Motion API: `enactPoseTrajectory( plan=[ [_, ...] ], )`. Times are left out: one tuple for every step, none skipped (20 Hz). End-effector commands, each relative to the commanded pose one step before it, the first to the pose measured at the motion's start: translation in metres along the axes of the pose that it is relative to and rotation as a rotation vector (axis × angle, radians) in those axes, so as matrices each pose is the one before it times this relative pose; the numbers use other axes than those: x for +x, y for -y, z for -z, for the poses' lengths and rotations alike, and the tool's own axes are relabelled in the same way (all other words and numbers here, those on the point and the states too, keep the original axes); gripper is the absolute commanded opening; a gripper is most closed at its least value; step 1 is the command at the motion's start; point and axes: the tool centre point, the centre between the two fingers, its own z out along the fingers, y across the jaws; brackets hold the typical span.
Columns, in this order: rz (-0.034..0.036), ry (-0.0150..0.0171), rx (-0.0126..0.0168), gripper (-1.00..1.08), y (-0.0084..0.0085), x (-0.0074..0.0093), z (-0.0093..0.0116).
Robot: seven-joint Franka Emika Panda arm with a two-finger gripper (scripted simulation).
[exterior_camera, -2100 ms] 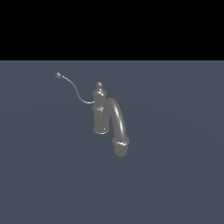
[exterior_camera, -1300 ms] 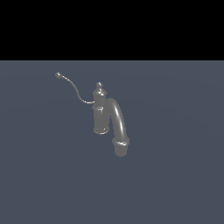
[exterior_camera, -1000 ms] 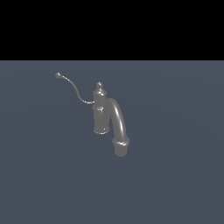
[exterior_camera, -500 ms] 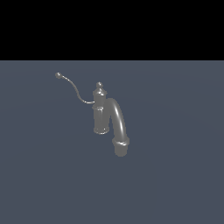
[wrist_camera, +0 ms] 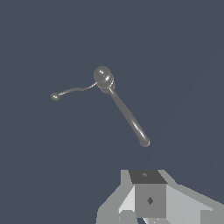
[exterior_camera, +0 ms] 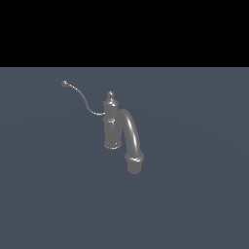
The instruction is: Turn on the faucet by rotating a designated handle.
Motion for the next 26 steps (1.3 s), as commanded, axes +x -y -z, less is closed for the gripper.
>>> enactPoseTrajectory(
  plan=[
    [-0.05515,0.00132,0.00350,-1.00,0.00950,0.01064,-0.00761],
    [-0.02170,0.00052,0.00092,-1.00,0.00397,0.00388,-0.00319],
    [-0.02173,0.00049,0.00080,-1.00,0.00408,0.00374,-0.00327],
    [-0.02178,0.00045,0.00068,-1.00,0.00417,0.00360,-0.00336],
    [-0.02183,0.00040,0.00057,-1.00,0.00426,0.00345,-0.00344],
    [-0.02186,0.00035,0.00046,-1.00,0.00434,0.00330,-0.00353],
    [-0.02190,0.00029,0.00035,-1.00,0.00442,0.00315,-0.00361],
    [-0.02193,0.00022,0.00025,-1.00,0.00449,0.00300,-0.00369],
    [-0.02196,0.00014,0.00015,-1.00,0.00455,0.00284,-0.00378],
    [-0.02198,0.00006,0.00006,-1.00,0.00462,0.00268,-0.00386],
    [-0.02201,-0.00002,-0.00003,-1.00,0.00467,0.00252,-0.00394],
    [-0.02203,-0.00012,-0.00012,-1.00,0.00472,0.00236,-0.00401],
    [-0.02204,-0.00021,-0.00020,-1.00,0.00476,0.00219,-0.00409],
    [-0.02207,-0.00032,-0.00027,-1.00,0.00479,0.00203,-0.00417],
    [-0.02207,-0.00043,-0.00034,-1.00,0.00483,0.00185,-0.00424],
    [-0.02209,-0.00054,-0.00040,-1.00,0.00485,0.00169,-0.00432],
    [-0.02208,-0.00066,-0.00046,-1.00,0.00487,0.00151,-0.00439],
    [-0.02209,-0.00078,-0.00051,-1.00,0.00487,0.00134,-0.00446],
    [-0.02209,-0.00090,-0.00055,-1.00,0.00488,0.00117,-0.00453],
    [-0.02209,-0.00103,-0.00059,-1.00,0.00487,0.00100,-0.00460],
    [-0.02207,-0.00116,-0.00062,-1.00,0.00487,0.00082,-0.00467],
    [-0.02207,-0.00130,-0.00064,-1.00,0.00485,0.00066,-0.00474],
    [-0.02206,-0.00143,-0.00065,-1.00,0.00483,0.00049,-0.00480],
    [-0.02204,-0.00157,-0.00065,-1.00,0.00480,0.00031,-0.00487],
    [-0.02202,-0.00171,-0.00065,-1.00,0.00476,0.00015,-0.00493],
    [-0.02200,-0.00185,-0.00064,-1.00,0.00472,-0.00002,-0.00499]
  ],
)
